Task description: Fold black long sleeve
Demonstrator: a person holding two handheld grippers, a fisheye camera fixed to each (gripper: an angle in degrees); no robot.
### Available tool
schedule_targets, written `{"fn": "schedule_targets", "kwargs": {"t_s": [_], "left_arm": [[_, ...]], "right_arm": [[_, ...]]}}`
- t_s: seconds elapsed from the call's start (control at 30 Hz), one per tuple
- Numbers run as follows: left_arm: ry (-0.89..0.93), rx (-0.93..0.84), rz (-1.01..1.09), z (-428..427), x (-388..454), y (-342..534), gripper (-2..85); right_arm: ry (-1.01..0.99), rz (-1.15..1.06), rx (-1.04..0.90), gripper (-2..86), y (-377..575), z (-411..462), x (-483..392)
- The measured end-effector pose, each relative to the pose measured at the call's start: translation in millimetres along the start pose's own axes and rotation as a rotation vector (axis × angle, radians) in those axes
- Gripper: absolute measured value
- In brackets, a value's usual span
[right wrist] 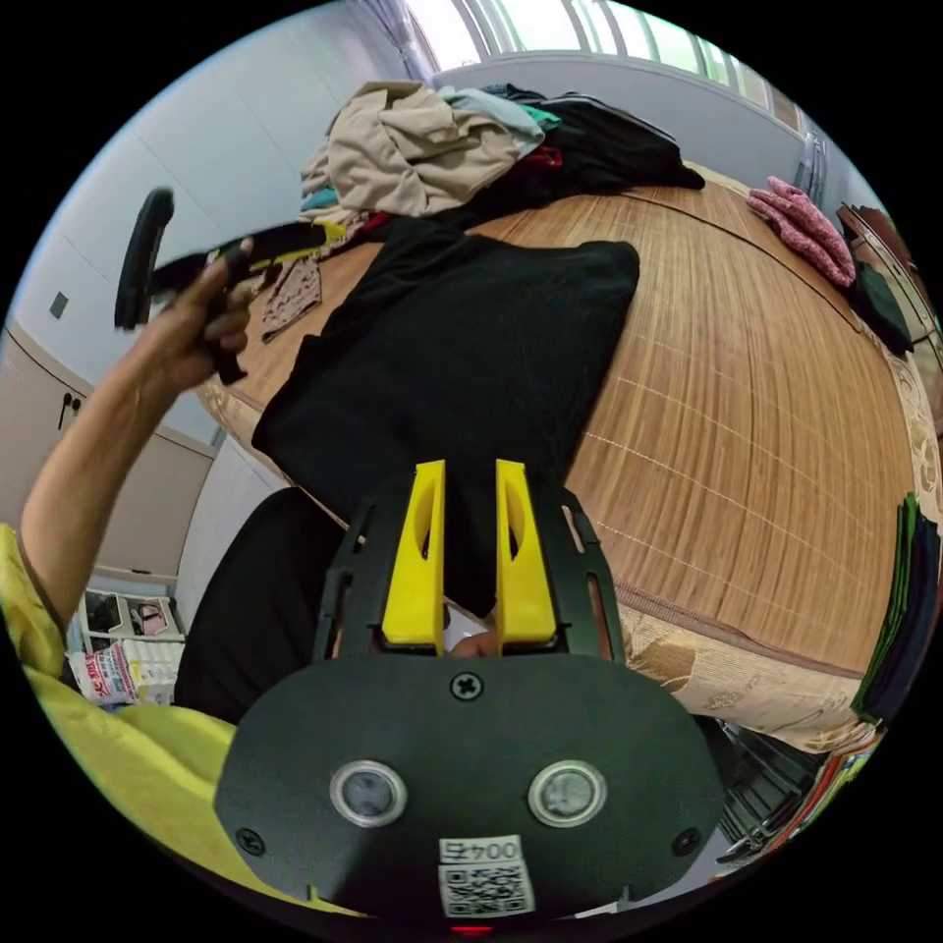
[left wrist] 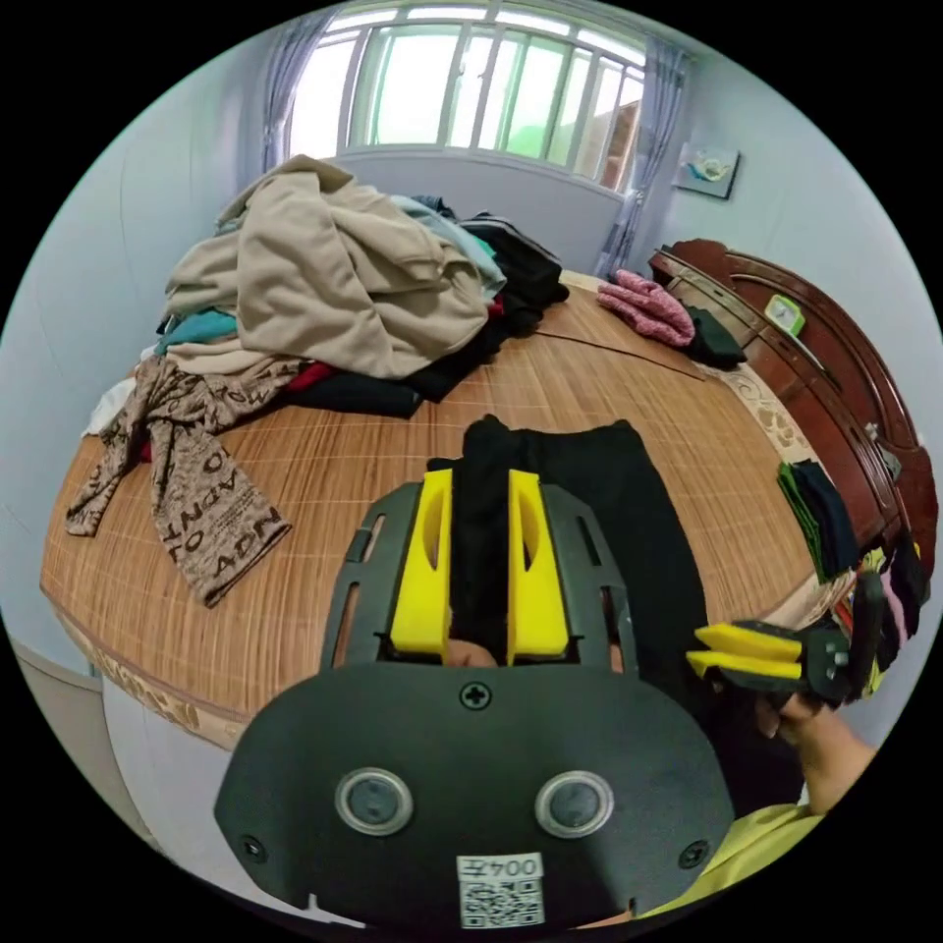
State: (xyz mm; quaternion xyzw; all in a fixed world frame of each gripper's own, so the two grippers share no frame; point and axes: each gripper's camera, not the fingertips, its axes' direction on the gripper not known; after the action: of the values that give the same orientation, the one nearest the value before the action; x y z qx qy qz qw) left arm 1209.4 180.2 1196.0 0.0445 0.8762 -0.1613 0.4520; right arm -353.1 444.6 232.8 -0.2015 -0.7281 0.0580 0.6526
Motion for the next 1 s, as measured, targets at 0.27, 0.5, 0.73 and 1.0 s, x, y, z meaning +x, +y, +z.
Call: {"fn": "schedule_targets", "kwargs": {"t_s": [0.27, 0.5, 0.73, 1.0], "left_arm": [[0.004, -0.121, -0.001, 54.4, 0.0, -64.0, 11.2], [-0.016, -0.197, -0.020, 76.2, -11.2, -89.6, 4.3], [0.212, -0.251, -0.257, 110.3, -75.4, -77.3, 2.1], [0.314, -0.095, -0.336, 64.2, -94.1, -76.6, 0.9]], "right_arm": [[0.036, -0.059, -0.087, 8.9, -36.8, 10.0, 2.8], [0.028, -0.058, -0.161, 8.7, -70.9, 9.2, 7.4], [0.036, -0.040, -0.185, 7.8, -96.4, 10.7, 7.2], [0.067, -0.051, -0.209, 7.5, -119.4, 12.5, -1.4]]}}
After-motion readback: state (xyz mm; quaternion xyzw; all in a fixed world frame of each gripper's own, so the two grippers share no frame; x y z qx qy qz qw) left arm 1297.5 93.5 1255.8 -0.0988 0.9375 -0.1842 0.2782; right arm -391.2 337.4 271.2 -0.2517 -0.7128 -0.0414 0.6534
